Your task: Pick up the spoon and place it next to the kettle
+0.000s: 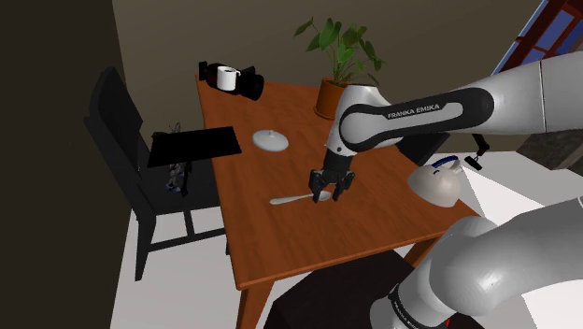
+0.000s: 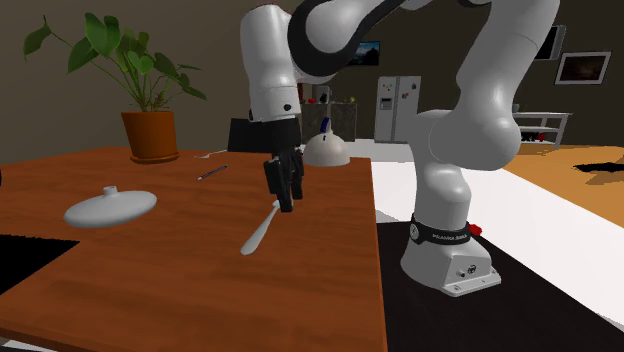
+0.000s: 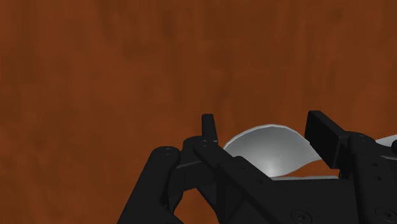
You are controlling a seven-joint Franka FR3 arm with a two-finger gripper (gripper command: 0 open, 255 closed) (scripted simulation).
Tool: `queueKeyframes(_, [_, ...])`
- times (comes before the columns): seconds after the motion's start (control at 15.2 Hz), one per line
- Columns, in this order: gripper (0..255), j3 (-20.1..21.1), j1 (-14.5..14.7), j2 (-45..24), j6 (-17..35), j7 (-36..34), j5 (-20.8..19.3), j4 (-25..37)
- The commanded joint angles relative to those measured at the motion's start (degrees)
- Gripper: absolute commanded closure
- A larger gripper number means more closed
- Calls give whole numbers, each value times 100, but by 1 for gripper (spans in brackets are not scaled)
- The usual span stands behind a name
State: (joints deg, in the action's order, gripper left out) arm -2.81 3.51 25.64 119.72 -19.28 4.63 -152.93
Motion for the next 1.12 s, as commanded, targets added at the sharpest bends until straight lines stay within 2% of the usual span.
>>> queueKeyframes(0.0, [255, 9, -1, 108, -191, -27, -8, 82])
queueKeyframes(1.06, [255, 25, -17, 594, -1577, -152, -59, 986])
